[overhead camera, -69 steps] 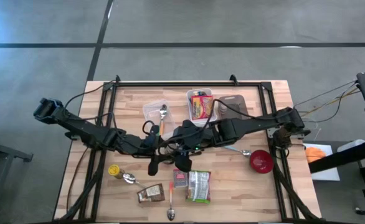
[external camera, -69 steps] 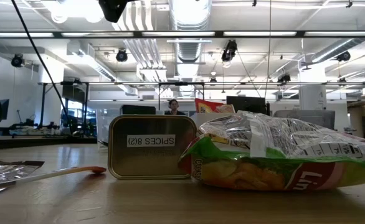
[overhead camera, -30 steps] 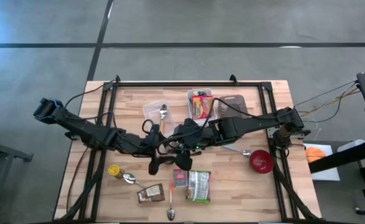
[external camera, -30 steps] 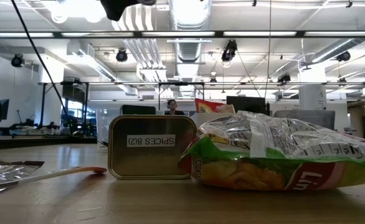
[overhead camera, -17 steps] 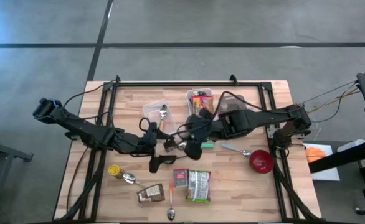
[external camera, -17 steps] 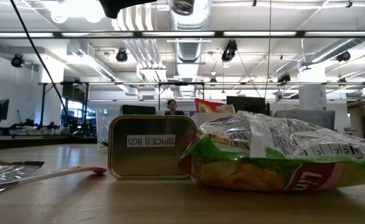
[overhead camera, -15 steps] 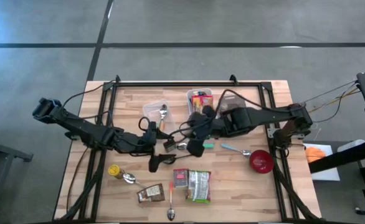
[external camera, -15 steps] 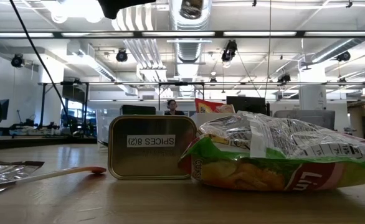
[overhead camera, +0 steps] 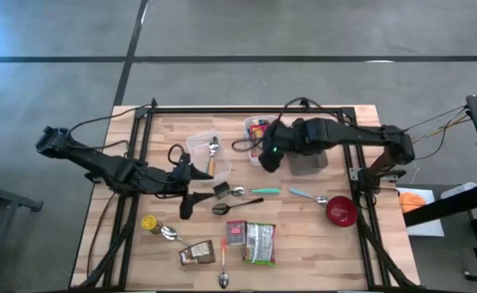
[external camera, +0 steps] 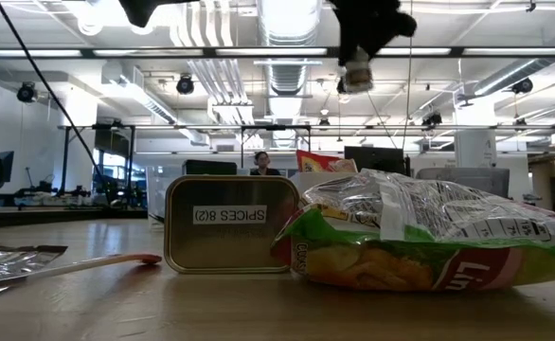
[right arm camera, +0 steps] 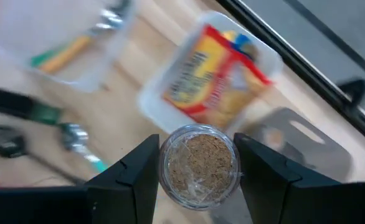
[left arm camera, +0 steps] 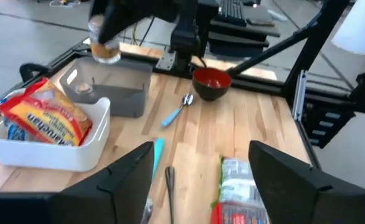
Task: Pick & Place Food Item
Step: Put the brown seasoning bottle into the black bin
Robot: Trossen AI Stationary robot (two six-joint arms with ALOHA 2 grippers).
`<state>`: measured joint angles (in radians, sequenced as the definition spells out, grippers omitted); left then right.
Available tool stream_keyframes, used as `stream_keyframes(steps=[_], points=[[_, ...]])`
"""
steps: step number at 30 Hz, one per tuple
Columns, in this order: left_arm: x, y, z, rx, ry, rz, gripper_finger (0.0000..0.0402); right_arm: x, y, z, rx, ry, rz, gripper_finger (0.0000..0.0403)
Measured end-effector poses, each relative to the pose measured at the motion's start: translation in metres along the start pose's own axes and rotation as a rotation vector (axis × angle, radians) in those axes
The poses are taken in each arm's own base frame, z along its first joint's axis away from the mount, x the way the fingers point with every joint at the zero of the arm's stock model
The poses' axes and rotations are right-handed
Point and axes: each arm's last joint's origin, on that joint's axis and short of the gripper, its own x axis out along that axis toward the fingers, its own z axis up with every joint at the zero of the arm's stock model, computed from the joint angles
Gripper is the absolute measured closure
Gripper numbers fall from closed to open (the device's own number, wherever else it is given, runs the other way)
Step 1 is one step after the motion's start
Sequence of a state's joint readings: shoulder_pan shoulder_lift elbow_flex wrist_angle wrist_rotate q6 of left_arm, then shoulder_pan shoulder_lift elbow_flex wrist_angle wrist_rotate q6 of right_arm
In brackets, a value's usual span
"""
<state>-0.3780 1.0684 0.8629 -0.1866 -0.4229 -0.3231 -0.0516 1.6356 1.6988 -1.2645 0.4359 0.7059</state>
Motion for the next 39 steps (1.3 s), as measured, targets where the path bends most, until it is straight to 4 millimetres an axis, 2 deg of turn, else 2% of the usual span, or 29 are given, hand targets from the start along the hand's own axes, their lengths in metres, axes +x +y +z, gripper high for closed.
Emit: stream_keyframes(steps=[3,7,10,13,18,24,32,39], points=[[-0.006,0.002,-0.002,-0.004,-0.007,-0.009,0.0154,0.016,-0.029,-0.001,0.067,0.055,-0.054,0.0232],[-0.011,0.004,-0.004,-0.007,-0.015,-0.009,0.0169,0.039,-0.067,-0.016,0.179,0.131,-0.123,0.0232],[-0.014,0.007,-0.006,-0.012,-0.030,0.002,0.0175,0.060,-0.087,-0.028,0.258,0.138,-0.100,0.0232],[-0.015,0.009,-0.008,-0.016,-0.046,0.009,0.0176,0.080,-0.095,-0.040,0.319,0.094,-0.014,0.0232],[-0.016,0.010,-0.008,-0.018,-0.057,0.024,0.0177,0.106,-0.104,-0.062,0.377,0.065,0.024,0.0232],[-0.016,0.010,-0.008,-0.015,-0.059,0.032,0.0177,0.122,-0.108,-0.084,0.420,0.090,-0.024,0.0232],[-0.016,0.010,-0.008,-0.015,-0.060,0.040,0.0177,0.135,-0.104,-0.091,0.465,0.020,0.022,0.0232],[-0.016,0.010,-0.008,-0.015,-0.060,0.039,0.0177,0.140,-0.101,-0.093,0.464,0.010,-0.013,0.0232]])
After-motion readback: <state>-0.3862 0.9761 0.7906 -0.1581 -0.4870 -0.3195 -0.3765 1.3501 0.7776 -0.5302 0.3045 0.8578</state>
